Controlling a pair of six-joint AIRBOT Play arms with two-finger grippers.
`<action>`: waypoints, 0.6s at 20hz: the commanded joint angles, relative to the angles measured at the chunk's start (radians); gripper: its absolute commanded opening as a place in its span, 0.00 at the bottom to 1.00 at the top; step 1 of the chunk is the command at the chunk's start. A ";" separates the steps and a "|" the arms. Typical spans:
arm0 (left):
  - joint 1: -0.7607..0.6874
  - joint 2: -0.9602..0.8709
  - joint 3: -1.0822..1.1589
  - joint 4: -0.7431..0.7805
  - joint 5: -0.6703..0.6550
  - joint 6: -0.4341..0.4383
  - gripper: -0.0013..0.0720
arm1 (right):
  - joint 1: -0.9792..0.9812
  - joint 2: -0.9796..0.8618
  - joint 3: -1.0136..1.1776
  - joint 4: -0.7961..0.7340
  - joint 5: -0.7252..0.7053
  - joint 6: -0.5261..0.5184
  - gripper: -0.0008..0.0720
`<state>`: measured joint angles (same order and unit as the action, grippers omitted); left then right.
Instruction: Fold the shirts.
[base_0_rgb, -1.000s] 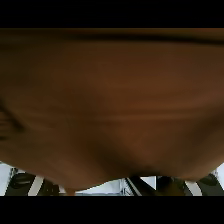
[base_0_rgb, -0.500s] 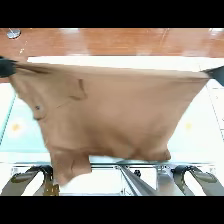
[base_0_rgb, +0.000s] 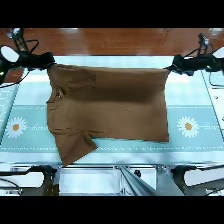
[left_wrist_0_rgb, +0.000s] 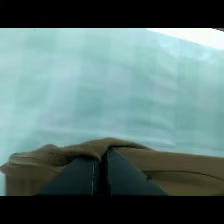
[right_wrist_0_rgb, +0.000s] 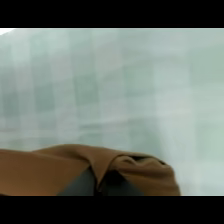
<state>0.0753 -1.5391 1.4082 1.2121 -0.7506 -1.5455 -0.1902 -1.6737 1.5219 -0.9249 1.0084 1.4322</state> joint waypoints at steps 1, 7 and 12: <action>-0.002 -0.114 0.069 -0.106 -0.016 -0.012 0.05 | 0.001 -0.168 0.121 0.108 0.063 -0.008 0.04; 0.082 -0.085 0.104 -0.105 -0.493 0.159 0.05 | -0.041 -0.082 0.121 -0.084 0.387 -0.043 0.04; 0.084 -0.109 -0.003 -0.099 -0.660 0.237 0.05 | -0.024 -0.075 0.029 -0.198 0.533 -0.050 0.04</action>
<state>0.1535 -1.6375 1.4544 1.1137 -1.2884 -1.3598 -0.2199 -1.7546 1.6047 -1.0500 1.4456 1.3872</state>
